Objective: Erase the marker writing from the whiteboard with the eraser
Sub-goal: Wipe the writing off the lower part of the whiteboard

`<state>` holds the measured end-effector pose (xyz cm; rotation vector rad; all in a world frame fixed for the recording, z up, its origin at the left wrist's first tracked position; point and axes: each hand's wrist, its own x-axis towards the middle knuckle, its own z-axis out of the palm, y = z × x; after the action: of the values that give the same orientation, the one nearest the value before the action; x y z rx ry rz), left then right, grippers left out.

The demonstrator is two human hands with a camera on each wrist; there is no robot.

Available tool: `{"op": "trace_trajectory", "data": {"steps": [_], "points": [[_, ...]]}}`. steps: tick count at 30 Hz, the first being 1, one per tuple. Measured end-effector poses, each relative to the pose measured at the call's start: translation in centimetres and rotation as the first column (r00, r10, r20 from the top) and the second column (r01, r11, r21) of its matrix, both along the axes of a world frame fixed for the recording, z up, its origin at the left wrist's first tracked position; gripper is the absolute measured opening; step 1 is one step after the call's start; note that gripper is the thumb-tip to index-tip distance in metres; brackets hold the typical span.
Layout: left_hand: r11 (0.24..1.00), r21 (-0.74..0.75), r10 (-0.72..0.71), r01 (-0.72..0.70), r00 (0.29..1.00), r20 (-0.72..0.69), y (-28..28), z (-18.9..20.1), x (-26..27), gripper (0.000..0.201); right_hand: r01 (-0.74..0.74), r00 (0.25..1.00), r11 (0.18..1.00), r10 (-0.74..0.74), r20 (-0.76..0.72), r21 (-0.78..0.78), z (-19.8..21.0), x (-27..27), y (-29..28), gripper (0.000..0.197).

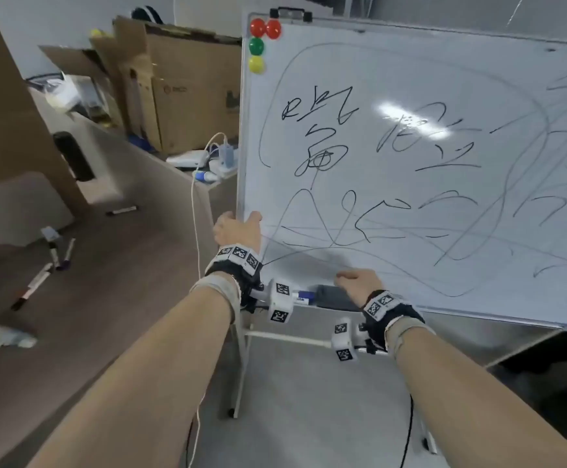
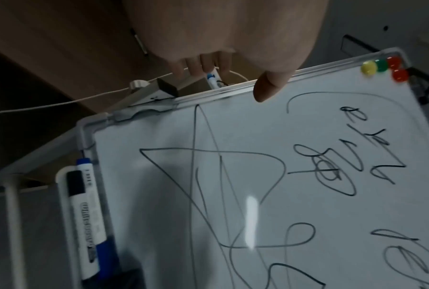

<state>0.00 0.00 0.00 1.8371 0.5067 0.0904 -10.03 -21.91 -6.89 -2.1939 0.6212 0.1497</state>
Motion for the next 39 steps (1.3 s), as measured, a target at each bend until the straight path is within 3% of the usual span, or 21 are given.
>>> {"op": "trace_trajectory", "data": {"steps": [5, 9, 14, 18, 21, 23, 26, 29, 33, 36, 39], "points": [[0.995, 0.045, -0.086, 0.089, 0.994, -0.072, 1.3, -2.4, 1.4, 0.075, -0.209, 0.954, 0.913, 0.112, -0.278, -0.35, -5.6, 0.8, 0.6, 0.034], [0.975, -0.089, -0.211, 0.204, 0.975, -0.07, 2.0, -3.8, 2.5, 0.066, -0.375, 0.91, 0.744, 0.182, -0.373, -0.553, -5.0, 0.8, 1.6, 0.044], [0.952, -0.199, -0.251, 0.233, 0.965, -0.073, 2.4, -3.2, 3.9, 0.064, -0.458, 0.878, 0.657, 0.23, -0.42, -0.599, -4.7, 1.8, 1.1, 0.044], [0.956, -0.234, -0.197, 0.179, 0.979, -0.058, 2.5, -4.0, 5.2, 0.045, -0.472, 0.877, 0.621, 0.256, -0.407, -0.626, -4.6, 2.4, 0.5, 0.054], [0.961, -0.219, -0.185, 0.169, 0.981, -0.055, 1.7, -3.4, 4.8, 0.018, -0.482, 0.874, 0.62, 0.285, -0.395, -0.619, -3.7, 2.9, 0.2, 0.049], [0.967, -0.135, -0.226, 0.217, 0.972, -0.057, 1.5, -3.1, 4.8, 0.013, -0.454, 0.891, 0.667, 0.326, -0.317, -0.591, -2.3, 3.3, 0.2, 0.044], [0.961, -0.055, -0.275, 0.27, 0.955, -0.112, 1.6, -3.0, 5.0, 0.02, -0.407, 0.903, 0.773, 0.419, -0.089, -0.487, 0.4, 4.4, 0.9, 0.047], [0.961, -0.105, -0.271, 0.256, 0.95, -0.155, 2.4, -2.4, 5.1, 0.032, -0.411, 0.825, 0.729, 0.553, 0.119, -0.547, 3.7, 6.6, 2.5, 0.05], [0.93, -0.323, -0.239, 0.174, 0.956, -0.173, 3.5, -1.9, 6.7, 0.079, -0.221, 0.695, 0.644, 0.631, 0.345, -0.732, 6.9, 9.8, 4.9, 0.051], [0.871, -0.434, -0.323, 0.231, 0.934, -0.151, 4.5, -1.6, 7.6, 0.074, -0.112, 0.639, 0.618, 0.644, 0.42, -0.778, 7.4, 11.5, 7.0, 0.049], [0.824, -0.481, -0.395, 0.299, 0.912, -0.109, 6.0, -0.6, 7.2, 0.074, -0.111, 0.628, 0.553, 0.683, 0.373, -0.826, 6.8, 12.5, 8.9, 0.051]]}}
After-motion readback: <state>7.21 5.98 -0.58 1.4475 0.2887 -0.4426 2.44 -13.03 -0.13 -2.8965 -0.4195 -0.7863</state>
